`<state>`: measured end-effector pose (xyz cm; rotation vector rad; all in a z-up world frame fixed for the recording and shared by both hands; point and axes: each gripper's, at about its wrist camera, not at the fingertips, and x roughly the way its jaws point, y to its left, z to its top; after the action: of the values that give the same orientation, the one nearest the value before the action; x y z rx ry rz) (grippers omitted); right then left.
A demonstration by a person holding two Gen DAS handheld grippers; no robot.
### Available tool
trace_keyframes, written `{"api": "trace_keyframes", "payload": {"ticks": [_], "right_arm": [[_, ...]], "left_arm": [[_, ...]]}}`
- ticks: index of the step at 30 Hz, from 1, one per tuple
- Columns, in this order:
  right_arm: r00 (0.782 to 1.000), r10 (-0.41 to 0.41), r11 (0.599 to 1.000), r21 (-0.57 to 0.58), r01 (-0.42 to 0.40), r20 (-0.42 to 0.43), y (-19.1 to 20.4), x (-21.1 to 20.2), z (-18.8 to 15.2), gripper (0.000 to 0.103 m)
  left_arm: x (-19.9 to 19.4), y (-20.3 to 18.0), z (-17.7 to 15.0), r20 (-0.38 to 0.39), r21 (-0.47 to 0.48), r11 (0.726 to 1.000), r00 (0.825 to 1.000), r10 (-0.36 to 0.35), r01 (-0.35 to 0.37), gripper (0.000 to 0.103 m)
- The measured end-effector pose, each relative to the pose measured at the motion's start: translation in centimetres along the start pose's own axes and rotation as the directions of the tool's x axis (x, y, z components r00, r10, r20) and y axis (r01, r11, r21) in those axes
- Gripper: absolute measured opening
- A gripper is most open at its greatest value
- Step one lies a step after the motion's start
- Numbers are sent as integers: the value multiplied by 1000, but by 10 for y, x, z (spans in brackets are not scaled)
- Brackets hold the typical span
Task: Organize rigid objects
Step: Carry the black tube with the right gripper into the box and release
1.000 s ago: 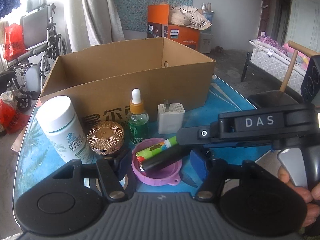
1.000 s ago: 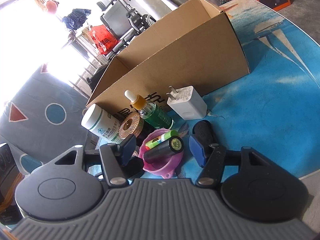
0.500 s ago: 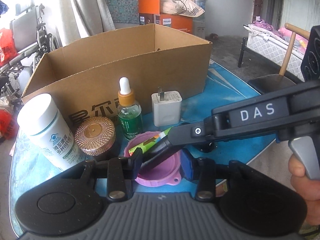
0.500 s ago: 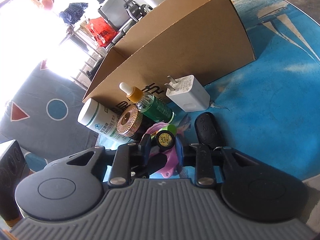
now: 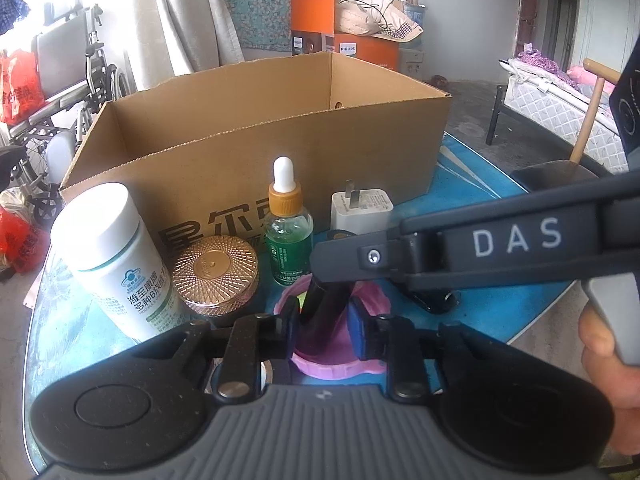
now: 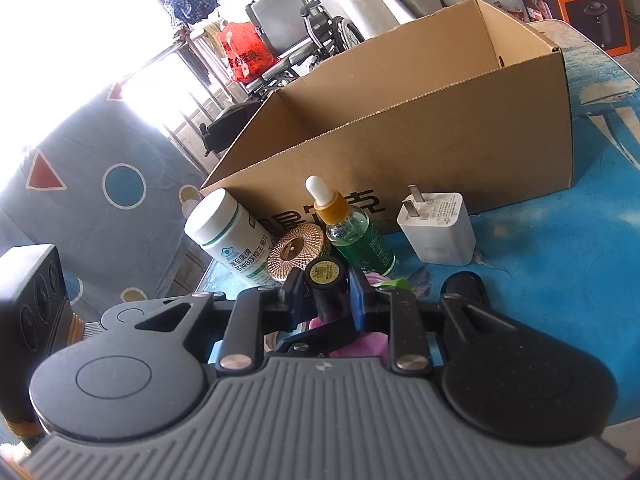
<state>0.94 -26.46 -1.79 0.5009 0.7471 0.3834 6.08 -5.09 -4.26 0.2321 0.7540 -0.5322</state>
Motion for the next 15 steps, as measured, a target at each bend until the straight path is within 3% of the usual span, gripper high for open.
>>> {"api": "trace_keyframes", "payload": {"ticks": [15], "right_arm": [[1000, 5, 998, -59, -3, 25, 11, -11, 7, 23]], "left_arm": [[-15, -8, 1, 72, 41, 999, 997, 24, -27, 24]]}}
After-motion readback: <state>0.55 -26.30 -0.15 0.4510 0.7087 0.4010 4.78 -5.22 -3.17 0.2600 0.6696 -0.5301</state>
